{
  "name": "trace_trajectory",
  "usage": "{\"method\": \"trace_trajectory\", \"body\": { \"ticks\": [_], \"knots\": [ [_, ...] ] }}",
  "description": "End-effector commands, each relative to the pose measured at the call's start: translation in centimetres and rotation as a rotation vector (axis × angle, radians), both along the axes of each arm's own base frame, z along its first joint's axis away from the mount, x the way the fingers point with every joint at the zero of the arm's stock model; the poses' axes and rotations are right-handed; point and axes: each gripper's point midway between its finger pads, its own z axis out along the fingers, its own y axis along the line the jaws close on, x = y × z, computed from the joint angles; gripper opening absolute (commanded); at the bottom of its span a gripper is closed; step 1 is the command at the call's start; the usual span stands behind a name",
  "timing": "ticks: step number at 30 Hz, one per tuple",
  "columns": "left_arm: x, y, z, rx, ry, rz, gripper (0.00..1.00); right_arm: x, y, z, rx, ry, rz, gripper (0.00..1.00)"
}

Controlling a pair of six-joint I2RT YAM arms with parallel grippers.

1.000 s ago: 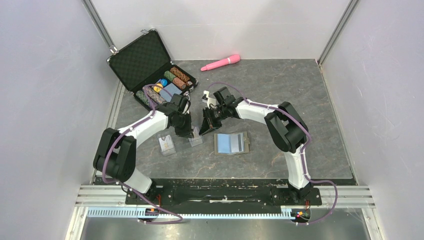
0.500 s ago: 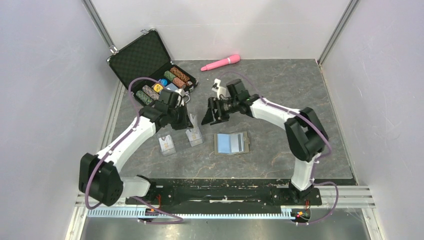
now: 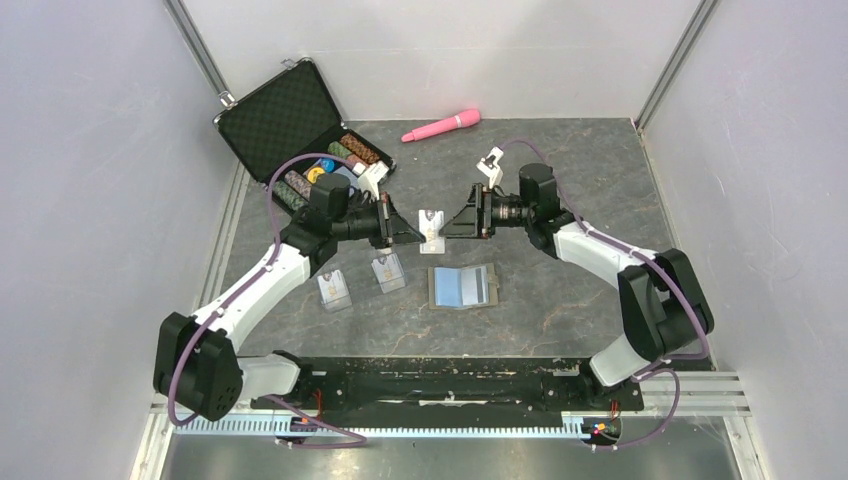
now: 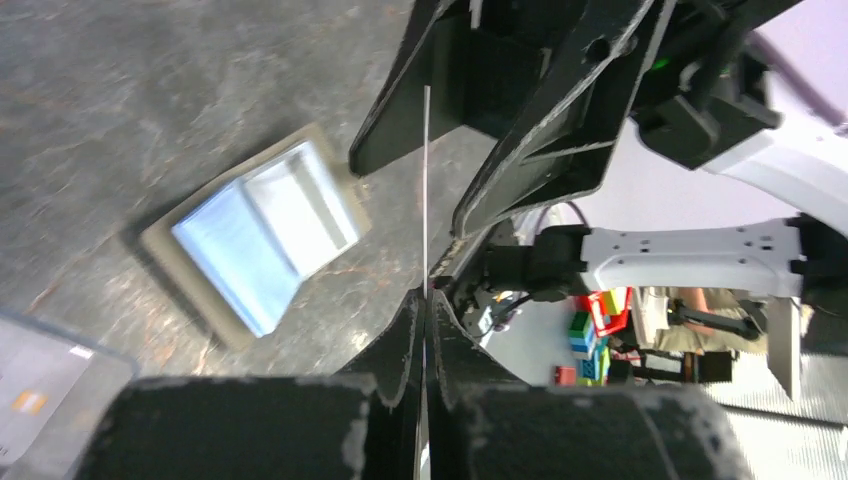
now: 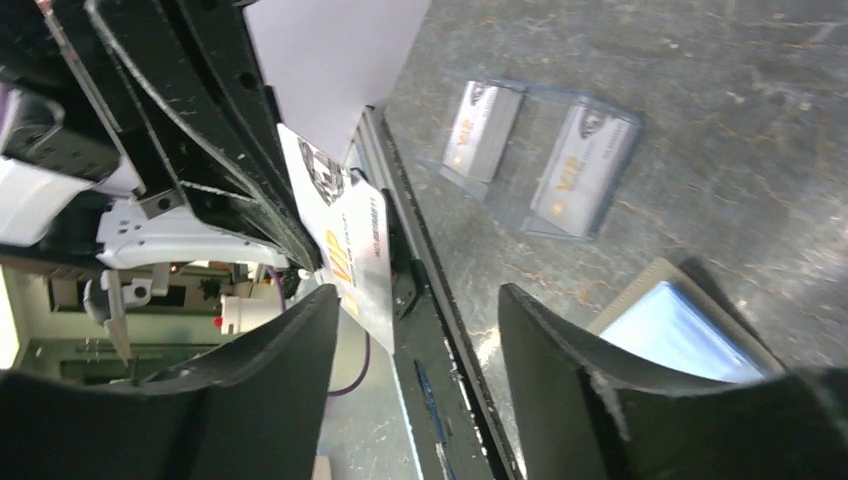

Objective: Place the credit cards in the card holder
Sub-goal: Pick up the credit card from the storage box.

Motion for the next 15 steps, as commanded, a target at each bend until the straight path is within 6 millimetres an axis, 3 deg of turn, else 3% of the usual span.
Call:
{"method": "trace_trajectory", "body": {
  "ticks": [1, 5, 11, 15],
  "knots": [
    [-1.0, -2.0, 4.4, -0.195, -0.060, -0.137, 0.02, -1.5, 0.4, 4.6, 0.143, -0.109, 0.066, 0.57],
    [-1.1, -2.0, 4.2, -0.195, -0.053, -0.144, 0.02, -2.1, 0.5, 5.9, 0.238, -0.092, 0.069, 0.41],
    [-1.1, -1.9, 3.3, -0.185, -0.030, -0.127, 0.03, -2.4, 0.5, 6.7, 0.293, -0.088, 0.082, 0.02],
    [-1.0, -1.5, 2.4, -0.161, -0.009, -0.097, 0.20, -2.4, 0.5, 6.2, 0.275, -0.088, 0.083, 0.00]
  ]
}}
